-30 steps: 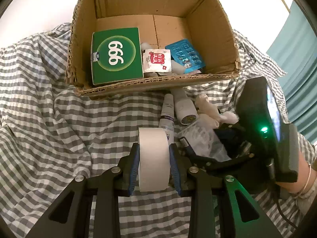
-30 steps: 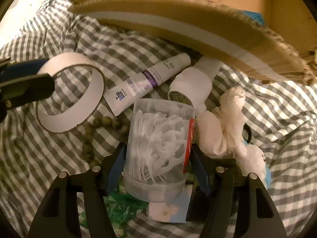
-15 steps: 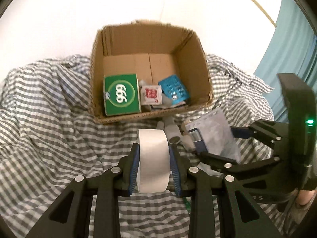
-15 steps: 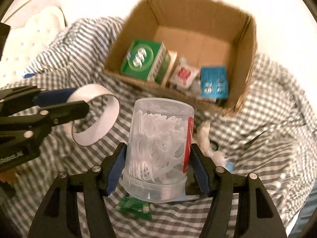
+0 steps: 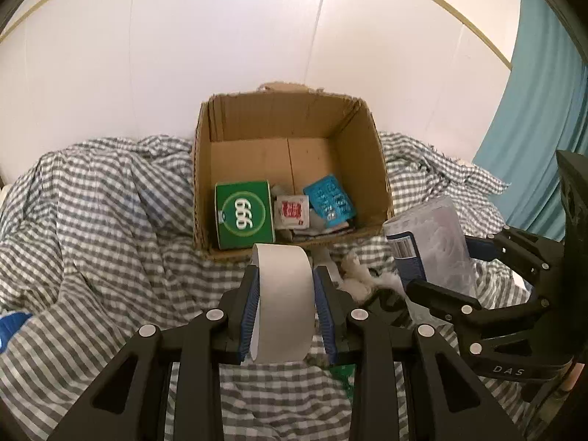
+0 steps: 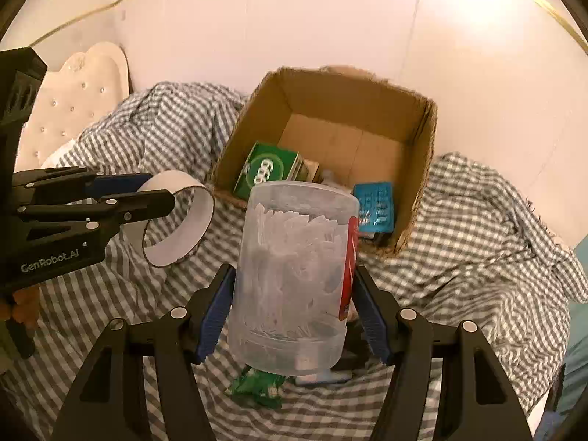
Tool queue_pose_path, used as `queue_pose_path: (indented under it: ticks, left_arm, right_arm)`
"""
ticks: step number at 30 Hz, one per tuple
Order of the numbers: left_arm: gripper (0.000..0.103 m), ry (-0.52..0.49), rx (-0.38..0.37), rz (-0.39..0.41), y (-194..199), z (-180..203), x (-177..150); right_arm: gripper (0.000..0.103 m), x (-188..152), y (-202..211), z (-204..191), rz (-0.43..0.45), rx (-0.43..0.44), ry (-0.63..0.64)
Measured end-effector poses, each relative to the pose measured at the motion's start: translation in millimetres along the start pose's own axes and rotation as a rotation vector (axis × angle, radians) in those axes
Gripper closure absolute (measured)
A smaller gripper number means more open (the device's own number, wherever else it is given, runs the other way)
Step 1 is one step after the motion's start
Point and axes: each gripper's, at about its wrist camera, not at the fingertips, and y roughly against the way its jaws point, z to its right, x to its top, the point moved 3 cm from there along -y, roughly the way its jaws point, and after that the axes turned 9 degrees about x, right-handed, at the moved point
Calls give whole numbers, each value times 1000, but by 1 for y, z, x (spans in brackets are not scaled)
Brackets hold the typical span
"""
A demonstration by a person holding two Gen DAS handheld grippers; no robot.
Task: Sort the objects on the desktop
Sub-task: 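Carry the tape roll and floss tub into the cardboard box, open both tools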
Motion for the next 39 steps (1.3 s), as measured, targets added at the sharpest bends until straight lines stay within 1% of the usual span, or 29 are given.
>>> queue_pose_path:
  ticks: [4,11,18,20,22,23,24,25,28,30,31,32,35,36,37,39]
  left_arm:
    - [72,11,2,22,1,0,11]
    - [72,21,1,34,-15,2,32]
    - [72,31,11,64,-37,-1,66]
    - [72,35,15,76,-45,-1,78]
    - [72,36,19,83,-54,-1,88]
    - [72,32,19,82,-61,-1,93]
    - [72,31,21,82,-65,0,96]
    - [72,31,22,82,-72,1,100]
    - [72,25,19,69,-93,4,111]
    - [72,17,15,63,-109,7,119]
    - [72,15,11,59,-116,9,123]
    - [72,11,9,57,-123,10,127]
    - [72,-3,9,51,-147,16,138]
    - [72,-10,14,49,-156,18,141]
    - [72,-13,13,47,-162,20,142]
    - [70,-20,-8,50,-174,24,145]
  right_arm:
    - [39,7,11,7,55,7,-13]
    - [39,25,14,30,85,18,-30]
    - [41,63,3,44,99,18,41]
    - [42,73,-6,51,94,-3,43]
    - [43,78,-19,63,80,-3,36]
    - [43,79,-26,68,70,5,28]
    - [43,79,-33,72,49,47,53]
    - [44,80,-46,79,24,52,40]
    - [45,84,-69,89,11,90,15]
    - [51,91,-82,92,15,115,4]
    - [81,98,-87,93,29,127,4]
    - [98,105,-92,94,36,139,5]
    - [98,122,-112,95,20,135,15]
    - [97,125,-116,95,35,138,24]
    - [97,127,-120,97,53,145,26]
    - [97,126,-129,103,47,167,15]
